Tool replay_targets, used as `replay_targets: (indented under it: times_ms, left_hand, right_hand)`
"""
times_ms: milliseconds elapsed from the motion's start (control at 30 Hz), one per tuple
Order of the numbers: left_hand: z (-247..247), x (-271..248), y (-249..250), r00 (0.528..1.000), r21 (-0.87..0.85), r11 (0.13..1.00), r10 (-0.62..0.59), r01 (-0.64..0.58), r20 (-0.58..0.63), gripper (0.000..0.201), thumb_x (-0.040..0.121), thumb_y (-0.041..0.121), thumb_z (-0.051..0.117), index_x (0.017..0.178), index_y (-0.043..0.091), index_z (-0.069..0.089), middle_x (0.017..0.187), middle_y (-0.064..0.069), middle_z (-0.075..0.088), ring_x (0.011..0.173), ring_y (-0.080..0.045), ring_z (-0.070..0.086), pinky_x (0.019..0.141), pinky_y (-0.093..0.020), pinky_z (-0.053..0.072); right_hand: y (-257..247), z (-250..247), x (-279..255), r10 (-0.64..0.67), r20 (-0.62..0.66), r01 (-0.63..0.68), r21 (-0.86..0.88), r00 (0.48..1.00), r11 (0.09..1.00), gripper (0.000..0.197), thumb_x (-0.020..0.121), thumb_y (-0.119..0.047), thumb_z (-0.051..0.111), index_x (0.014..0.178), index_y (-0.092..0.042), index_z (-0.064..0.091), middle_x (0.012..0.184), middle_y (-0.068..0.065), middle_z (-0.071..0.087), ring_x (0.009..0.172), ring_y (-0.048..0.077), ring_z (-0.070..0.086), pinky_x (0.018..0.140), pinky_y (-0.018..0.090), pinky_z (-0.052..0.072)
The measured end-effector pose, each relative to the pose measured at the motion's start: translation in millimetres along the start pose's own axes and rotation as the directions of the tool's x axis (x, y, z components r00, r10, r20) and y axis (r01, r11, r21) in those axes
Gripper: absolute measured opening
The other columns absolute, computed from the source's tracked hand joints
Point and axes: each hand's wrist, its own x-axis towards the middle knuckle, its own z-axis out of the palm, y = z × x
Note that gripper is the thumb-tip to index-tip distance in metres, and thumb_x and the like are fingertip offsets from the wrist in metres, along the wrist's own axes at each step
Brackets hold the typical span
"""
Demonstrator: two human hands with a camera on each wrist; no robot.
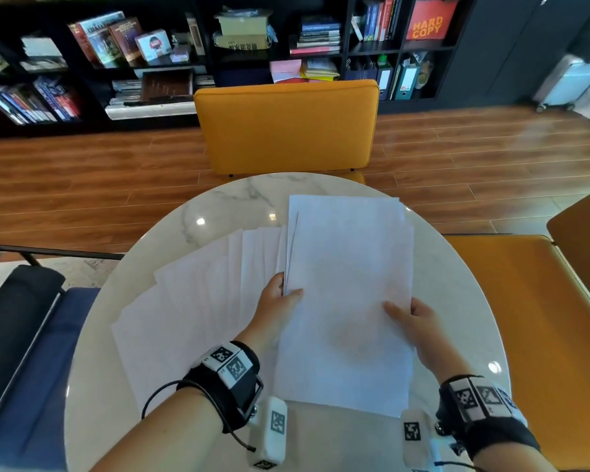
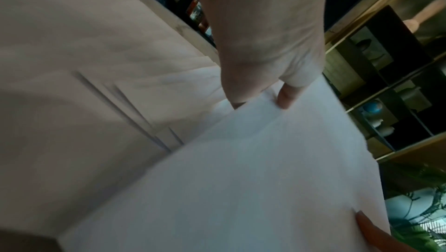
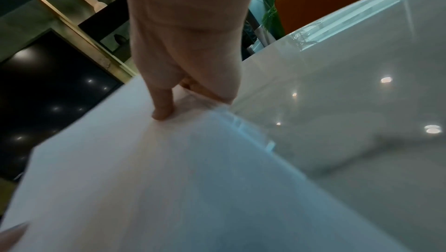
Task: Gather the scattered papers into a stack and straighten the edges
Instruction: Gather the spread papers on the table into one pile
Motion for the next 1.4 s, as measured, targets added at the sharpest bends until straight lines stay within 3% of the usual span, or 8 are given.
replay_targets:
  times_ms: [133, 300, 400, 533, 667, 800, 1000, 1400]
  left_hand:
    - [-22.0, 13.1, -13.1, 0.976, 0.180, 0.982, -0.016, 0.056, -0.218, 0.023, 0.086, 0.008, 0.053, 0.107, 0.014, 0.061, 0.116, -0.006, 0.058, 0.095, -0.019, 0.059, 0.067, -0.023, 0.048]
    - [-58.0, 23.7, -26.0, 0.927, 0.175, 0.956, -0.164, 0.233, -0.338, 0.048, 0.085, 0.009, 0.047, 0.132, 0.009, 0.049, 0.138, -0.011, 0.047, 0.121, -0.029, 0.053, 0.098, -0.034, 0.046]
    - [-58.1, 30.3, -24.1, 0.932, 0.170, 0.953, -0.191, 0.251, -0.308, 0.051, 0.085, 0.012, 0.048, 0.136, 0.011, 0.044, 0.137, -0.006, 0.048, 0.119, -0.025, 0.052, 0.090, -0.030, 0.044]
    - [-51.6, 36.1, -17.9, 0.936, 0.227, 0.927, -0.238, 0.299, -0.261, 0.008, 0.079, 0.008, 0.045, 0.078, 0.015, 0.049, 0.072, 0.003, 0.046, 0.061, -0.014, 0.045, 0.054, -0.021, 0.032]
    - [-47.3, 43.4, -20.7, 0.929, 0.320, 0.889, -0.240, 0.327, -0.282, 0.015, 0.073, 0.013, 0.047, 0.059, 0.014, 0.041, 0.068, 0.000, 0.044, 0.061, -0.019, 0.045, 0.052, -0.022, 0.032]
    - [-41.0, 44.7, -17.5, 0.923, 0.204, 0.932, -0.229, 0.299, -0.309, 0.054, 0.080, 0.022, 0.056, 0.128, -0.001, 0.045, 0.129, -0.016, 0.051, 0.112, -0.034, 0.056, 0.093, -0.043, 0.051]
    - [-30.6, 45.4, -9.6, 0.950, 0.222, 0.941, -0.203, 0.257, -0.239, 0.058, 0.090, 0.023, 0.047, 0.143, 0.007, 0.029, 0.139, -0.016, 0.047, 0.121, -0.035, 0.052, 0.101, -0.047, 0.046]
    - [-23.8, 33.2, -15.0, 0.997, 0.113, 0.993, 0.032, -0.024, -0.068, 0.045, 0.084, 0.001, 0.048, 0.126, 0.018, 0.047, 0.116, 0.001, 0.060, 0.093, -0.015, 0.057, 0.066, -0.017, 0.043]
  right_hand:
    - [10.3, 16.3, 11.7, -0.011, -0.143, -0.006, -0.123, 0.990, 0.992, 0.030, 0.088, -0.004, 0.059, 0.116, 0.007, 0.057, 0.108, 0.025, 0.065, 0.085, 0.031, 0.061, 0.078, 0.039, 0.049]
    - [24.3, 21.7, 25.3, 0.020, -0.234, -0.093, -0.306, 0.972, 0.947, 0.039, 0.086, -0.011, 0.059, 0.121, 0.005, 0.052, 0.119, 0.027, 0.060, 0.108, 0.042, 0.058, 0.093, 0.052, 0.047]
    - [21.6, 28.0, 29.4, 0.014, -0.273, -0.109, -0.336, 0.962, 0.936, 0.043, 0.083, -0.010, 0.061, 0.122, 0.006, 0.052, 0.118, 0.026, 0.061, 0.107, 0.042, 0.059, 0.092, 0.049, 0.048]
    - [19.3, 35.5, 37.0, 0.028, -0.280, -0.111, -0.288, 0.960, 0.951, 0.047, 0.083, -0.008, 0.059, 0.128, 0.005, 0.051, 0.122, 0.025, 0.060, 0.112, 0.040, 0.058, 0.096, 0.050, 0.047]
    - [21.7, 35.9, 42.3, 0.004, -0.236, -0.099, -0.392, 0.972, 0.915, 0.049, 0.083, -0.002, 0.054, 0.131, 0.002, 0.051, 0.125, 0.024, 0.060, 0.112, 0.038, 0.057, 0.099, 0.046, 0.045]
    - [12.3, 38.1, 37.2, -0.038, -0.182, -0.047, -0.438, 0.983, 0.898, 0.044, 0.081, 0.005, 0.053, 0.125, 0.001, 0.058, 0.067, 0.002, 0.050, 0.059, 0.016, 0.043, 0.066, 0.025, 0.038]
    - [11.1, 47.5, 35.1, -0.037, -0.095, -0.008, -0.439, 0.995, 0.898, 0.045, 0.083, 0.005, 0.055, 0.127, -0.003, 0.057, 0.056, -0.001, 0.040, 0.051, 0.015, 0.036, 0.053, 0.026, 0.031]
    - [12.0, 51.3, 25.2, -0.020, 0.001, 0.017, -0.584, 1.000, 0.811, 0.064, 0.086, -0.026, 0.063, 0.145, -0.014, 0.039, 0.124, 0.017, 0.043, 0.100, 0.027, 0.049, 0.094, 0.032, 0.039]
